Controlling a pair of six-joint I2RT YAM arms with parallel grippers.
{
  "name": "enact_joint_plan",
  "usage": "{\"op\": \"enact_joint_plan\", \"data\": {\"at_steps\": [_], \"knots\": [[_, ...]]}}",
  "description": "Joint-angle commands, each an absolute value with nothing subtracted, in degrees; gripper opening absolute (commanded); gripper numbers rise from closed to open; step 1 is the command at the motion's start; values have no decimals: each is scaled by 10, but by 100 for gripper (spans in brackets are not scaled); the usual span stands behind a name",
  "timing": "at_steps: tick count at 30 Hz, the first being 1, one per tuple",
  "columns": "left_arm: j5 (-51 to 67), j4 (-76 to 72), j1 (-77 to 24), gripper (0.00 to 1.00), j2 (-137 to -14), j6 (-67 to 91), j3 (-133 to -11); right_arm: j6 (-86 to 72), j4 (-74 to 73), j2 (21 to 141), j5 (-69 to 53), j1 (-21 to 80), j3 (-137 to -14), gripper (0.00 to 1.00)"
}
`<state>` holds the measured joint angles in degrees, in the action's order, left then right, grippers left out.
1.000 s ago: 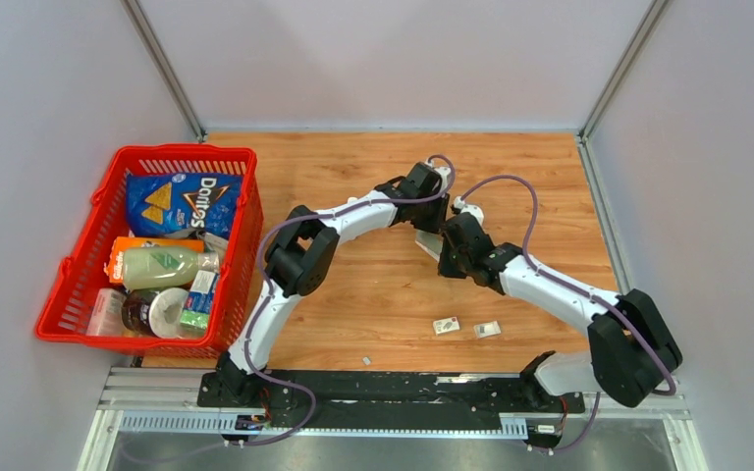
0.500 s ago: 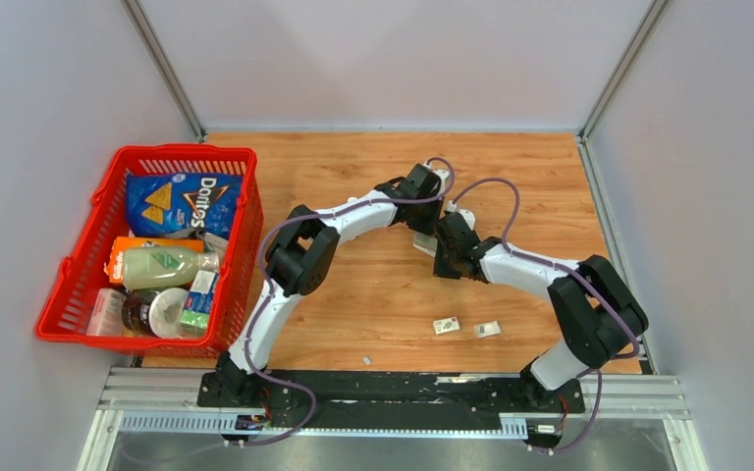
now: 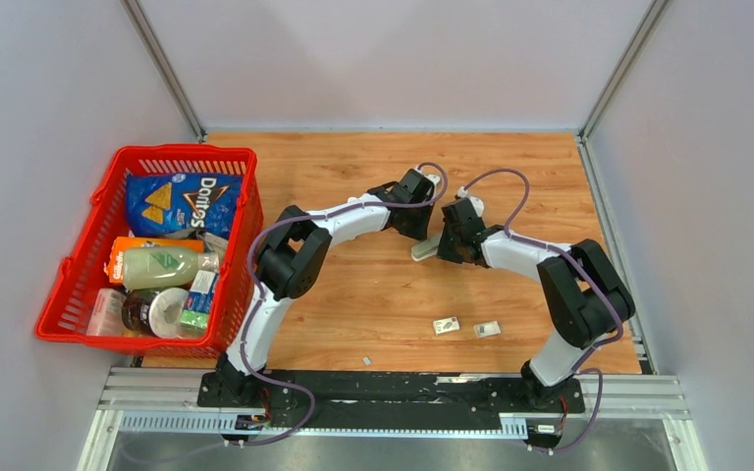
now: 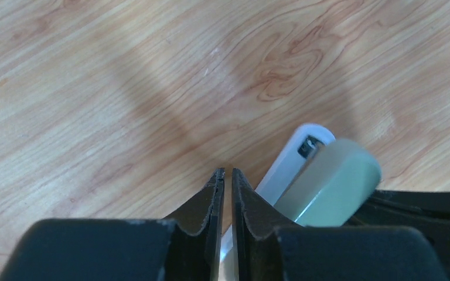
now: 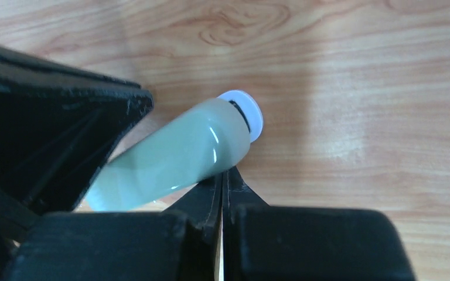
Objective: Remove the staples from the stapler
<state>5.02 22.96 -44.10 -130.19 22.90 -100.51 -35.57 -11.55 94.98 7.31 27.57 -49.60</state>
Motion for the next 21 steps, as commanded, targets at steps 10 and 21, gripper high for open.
{"op": "enact_joint_plan", "data": {"at_steps": [10,21], "knots": [[25,265,-441,16,-1210,233,-912,-347,-134,994,84,269,-572,0],[8,294,-442,36,-1165,228,-915,-331,-217,863,163,269,-554,22]]}}
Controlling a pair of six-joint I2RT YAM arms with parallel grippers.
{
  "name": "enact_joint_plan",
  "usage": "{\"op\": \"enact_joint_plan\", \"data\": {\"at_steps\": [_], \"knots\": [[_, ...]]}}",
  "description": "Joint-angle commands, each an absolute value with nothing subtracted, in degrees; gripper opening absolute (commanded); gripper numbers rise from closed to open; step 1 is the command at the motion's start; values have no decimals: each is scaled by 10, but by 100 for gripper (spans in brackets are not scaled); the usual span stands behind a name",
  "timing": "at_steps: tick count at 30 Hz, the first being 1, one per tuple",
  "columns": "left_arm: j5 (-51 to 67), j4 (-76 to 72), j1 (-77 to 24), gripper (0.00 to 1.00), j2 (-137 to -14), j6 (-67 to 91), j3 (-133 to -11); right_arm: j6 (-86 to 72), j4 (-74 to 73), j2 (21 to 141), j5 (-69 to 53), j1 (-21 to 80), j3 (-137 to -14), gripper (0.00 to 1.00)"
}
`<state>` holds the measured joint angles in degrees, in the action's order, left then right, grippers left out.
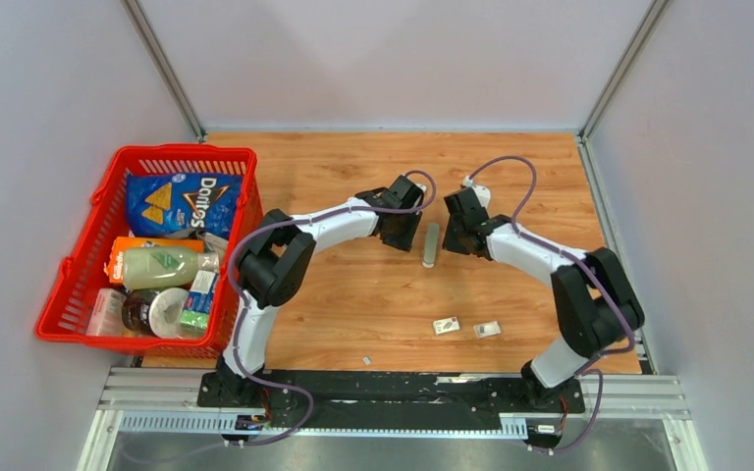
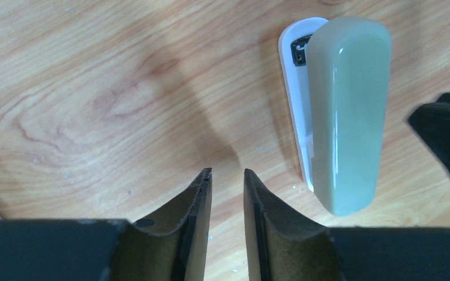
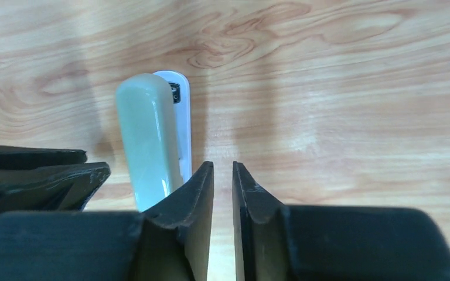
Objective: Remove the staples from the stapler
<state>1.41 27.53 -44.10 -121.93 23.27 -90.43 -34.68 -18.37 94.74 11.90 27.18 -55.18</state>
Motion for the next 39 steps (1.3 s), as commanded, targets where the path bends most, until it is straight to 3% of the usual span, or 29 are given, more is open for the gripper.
{"op": "enact_joint_plan", "data": {"at_steps": [1,7,8,10,13,17,27,39], "knots": [[10,294,-442,38,-1160,228,-914,-327,-226,845,170,269,-551,26],[22,287,-446,52,-1128,236,-905,-306,-271,738,191,270,-540,63],[22,287,-452,60,-1124,236,-908,-301,-283,727,195,269,-543,67],[19,292,-460,69,-1124,235,-921,-294,-307,707,201,269,-547,70],[13,300,-474,71,-1133,231,-939,-294,-322,658,200,269,-537,75],[2,319,-485,79,-1161,228,-993,-297,-349,600,199,269,-528,78],[-90,368,-502,79,-1251,238,-1102,-294,-394,497,173,269,-520,79],[-153,385,-521,79,-1317,255,-1163,-294,-395,466,141,270,-517,79]]}}
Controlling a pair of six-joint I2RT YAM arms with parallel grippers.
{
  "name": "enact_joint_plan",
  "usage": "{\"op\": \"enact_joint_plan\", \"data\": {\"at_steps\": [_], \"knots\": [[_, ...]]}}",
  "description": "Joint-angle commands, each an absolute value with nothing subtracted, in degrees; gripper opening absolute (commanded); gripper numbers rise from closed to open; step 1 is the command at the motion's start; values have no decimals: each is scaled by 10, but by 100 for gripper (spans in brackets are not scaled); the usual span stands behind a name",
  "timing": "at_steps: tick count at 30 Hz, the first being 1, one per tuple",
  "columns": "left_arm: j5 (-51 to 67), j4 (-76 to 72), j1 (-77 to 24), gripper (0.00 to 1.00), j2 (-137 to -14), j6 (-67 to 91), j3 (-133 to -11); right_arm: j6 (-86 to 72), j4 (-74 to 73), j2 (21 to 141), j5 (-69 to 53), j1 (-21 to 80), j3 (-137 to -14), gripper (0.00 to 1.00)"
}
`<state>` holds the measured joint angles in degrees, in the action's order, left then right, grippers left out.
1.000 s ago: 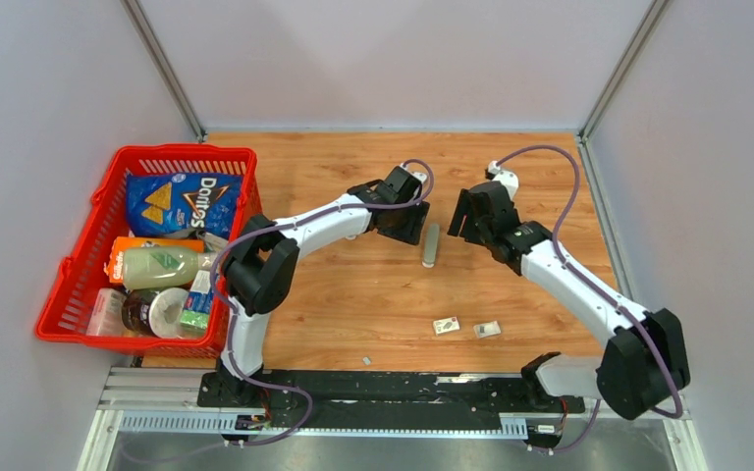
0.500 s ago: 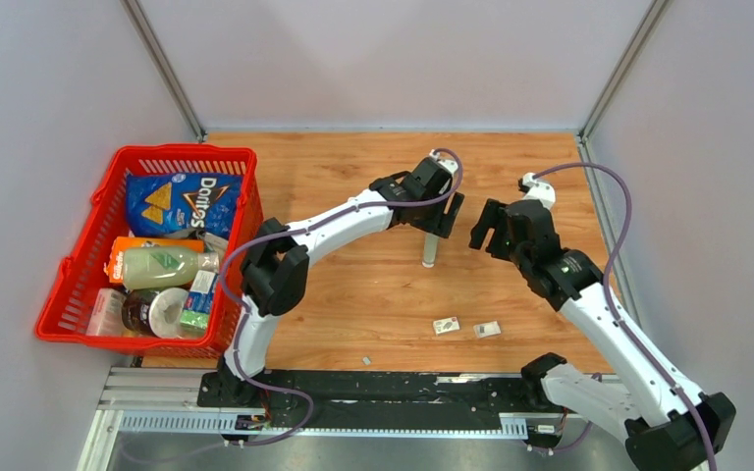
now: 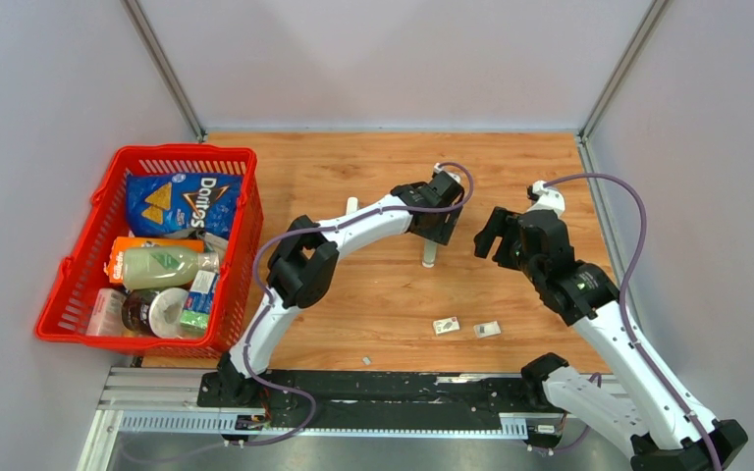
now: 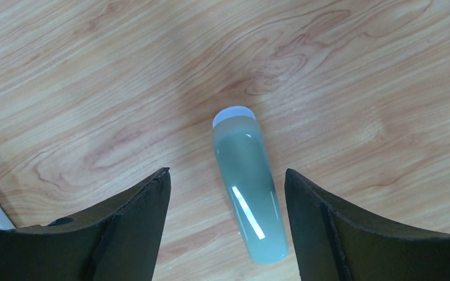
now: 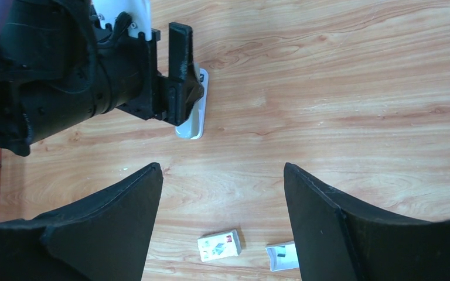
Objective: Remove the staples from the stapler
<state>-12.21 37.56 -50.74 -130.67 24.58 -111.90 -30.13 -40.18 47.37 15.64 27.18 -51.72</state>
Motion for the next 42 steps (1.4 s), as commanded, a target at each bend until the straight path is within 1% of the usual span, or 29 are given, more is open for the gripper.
{"op": "enact_joint_plan", "data": {"at_steps": [1,6,12,17,18,19,20,21,22,23,25,26,27,28,30,33,39,42], "knots": [[-160,388,-523,79,-1324,256,-1165,-294,-393,465,140,269,-515,79],[-178,385,-528,77,-1333,257,-1165,-293,-390,461,134,270,-515,79],[-198,395,-532,73,-1347,252,-1179,-296,-382,461,121,270,-507,78],[-197,398,-533,68,-1357,255,-1188,-298,-379,461,114,270,-507,76],[-196,396,-533,63,-1358,254,-1189,-298,-378,462,114,269,-508,76],[-195,396,-533,61,-1359,256,-1188,-296,-378,461,114,270,-507,75],[-195,394,-533,54,-1359,255,-1189,-295,-377,462,114,270,-508,74],[-192,393,-533,51,-1361,255,-1188,-295,-377,462,114,269,-509,73],[-192,392,-534,44,-1360,256,-1187,-295,-378,461,113,269,-508,72],[-191,391,-534,42,-1361,256,-1188,-294,-377,461,114,270,-510,71],[-192,393,-534,31,-1358,255,-1187,-294,-381,461,114,270,-512,69],[-193,393,-534,18,-1354,255,-1183,-293,-381,461,115,269,-513,68],[-196,394,-535,11,-1350,255,-1181,-292,-385,460,116,269,-516,67],[-196,389,-535,0,-1336,254,-1170,-290,-391,458,119,269,-519,66],[-190,361,-534,0,-1304,242,-1133,-287,-400,454,119,269,-527,66],[-160,325,-534,0,-1237,223,-1070,-277,-410,444,114,269,-538,68],[-78,295,-535,0,-1115,189,-973,-234,-436,441,85,269,-563,68],[-16,280,-534,0,-1068,175,-934,-222,-442,431,60,269,-575,68]]}}
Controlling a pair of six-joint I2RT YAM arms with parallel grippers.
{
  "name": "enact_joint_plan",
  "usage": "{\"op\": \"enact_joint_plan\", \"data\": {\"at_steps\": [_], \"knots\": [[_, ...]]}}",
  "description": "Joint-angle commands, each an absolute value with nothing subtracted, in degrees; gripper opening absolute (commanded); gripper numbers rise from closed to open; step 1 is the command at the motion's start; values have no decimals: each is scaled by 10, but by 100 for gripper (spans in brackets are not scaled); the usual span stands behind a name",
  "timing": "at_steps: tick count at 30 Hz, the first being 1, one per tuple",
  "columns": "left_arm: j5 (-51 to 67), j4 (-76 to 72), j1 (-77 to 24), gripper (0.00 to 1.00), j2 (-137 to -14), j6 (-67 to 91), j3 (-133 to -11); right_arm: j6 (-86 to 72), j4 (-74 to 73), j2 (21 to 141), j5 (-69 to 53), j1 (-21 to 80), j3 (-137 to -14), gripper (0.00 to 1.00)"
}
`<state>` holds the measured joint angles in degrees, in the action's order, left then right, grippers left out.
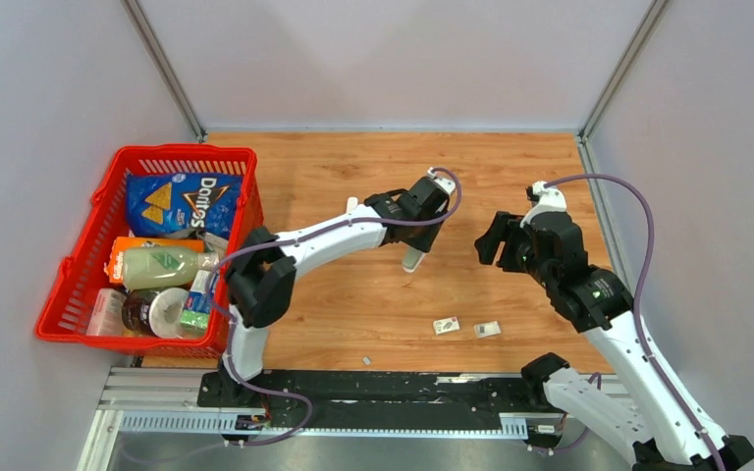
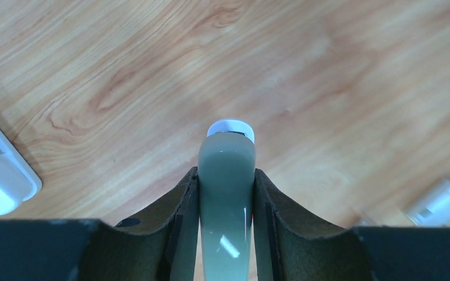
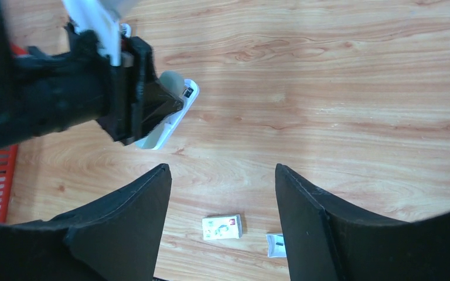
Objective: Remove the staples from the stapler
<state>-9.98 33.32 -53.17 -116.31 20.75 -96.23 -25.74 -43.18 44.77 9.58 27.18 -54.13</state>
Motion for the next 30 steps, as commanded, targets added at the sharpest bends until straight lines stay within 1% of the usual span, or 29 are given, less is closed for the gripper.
{"op": "enact_joint_plan", "data": {"at_steps": [1,3,4,8,15,19,23,28,30], "knots": [[-4,278,-535,0,-1044,171,-917,-216,-442,427,47,269,-578,68],[32,271,-535,0,-1007,165,-888,-204,-441,422,10,269,-585,66],[60,265,-535,0,-994,160,-878,-199,-439,419,-35,269,-588,65],[120,255,-536,0,-894,139,-798,-184,-432,413,-117,269,-591,64],[241,220,-534,0,-753,128,-689,-150,-432,441,-307,272,-612,63],[321,179,-535,0,-697,134,-636,-128,-432,459,-406,287,-620,59],[390,158,-535,0,-651,137,-595,-126,-423,475,-418,335,-622,56],[426,150,-535,0,-627,139,-570,-129,-398,485,-410,398,-626,55],[445,143,-536,0,-623,142,-564,-129,-392,491,-408,410,-623,53]]}}
